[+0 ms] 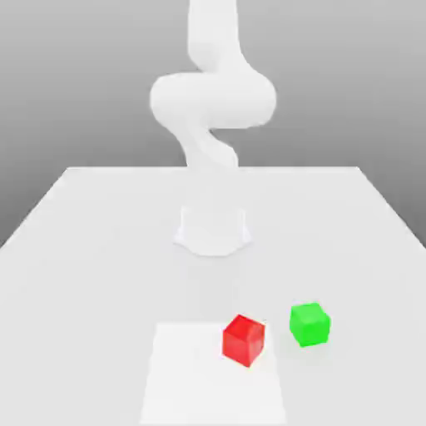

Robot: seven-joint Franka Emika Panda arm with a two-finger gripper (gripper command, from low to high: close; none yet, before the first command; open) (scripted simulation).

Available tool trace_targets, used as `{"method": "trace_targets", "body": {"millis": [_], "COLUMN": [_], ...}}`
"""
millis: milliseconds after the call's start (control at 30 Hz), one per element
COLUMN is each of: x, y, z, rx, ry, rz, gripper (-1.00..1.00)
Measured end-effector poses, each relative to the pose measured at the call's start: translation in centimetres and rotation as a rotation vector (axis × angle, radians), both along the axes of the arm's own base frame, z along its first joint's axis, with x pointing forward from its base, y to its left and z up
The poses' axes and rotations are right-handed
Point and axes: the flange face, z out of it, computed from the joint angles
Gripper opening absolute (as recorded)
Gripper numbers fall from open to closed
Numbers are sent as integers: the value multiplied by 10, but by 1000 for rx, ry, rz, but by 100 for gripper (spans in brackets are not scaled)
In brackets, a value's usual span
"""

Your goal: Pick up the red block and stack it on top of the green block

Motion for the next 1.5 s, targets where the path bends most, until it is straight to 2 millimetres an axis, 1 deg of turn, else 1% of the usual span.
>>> {"method": "trace_targets", "body": {"millis": [67,133,200,267,333,400,500,567,600,633,833,867,1033,1067,1100,1167,1300,1333,1367,1400,1467,1500], "x": [25,42,54,60,60,53,32,12,2,-3,-8,-8,-8,-9,-8,-7,-8,-9,-15,-23,-43,-53], "y": [4,10,16,24,31,37,45,47,49,48,48,47,47,47,48,48,47,50,68,95,136,151], "z": [-49,-99,-149,-199,-249,-299,-374,-416,-435,-448,-509,-515,-515,-518,-515,-500,-464,-456,-448,-440,-425,-422], "rx": [-41,-81,-120,-158,-195,-232,-287,-320,-336,-343,-349,-348,-347,-347,-347,-348,-347,-344,-350,-365,-388,-399], "ry": [75,146,216,284,353,423,530,597,627,642,657,657,659,659,658,658,658,658,654,648,640,636], "rz": [82,165,249,335,425,519,670,766,814,834,854,854,854,854,855,855,854,853,880,926,984,1008], "gripper": [0,0,0,0,0,0,0,0,0,0,0,-100,-100,-100,-100,-100,-100,-100,-100,-100,-100,-100]}}
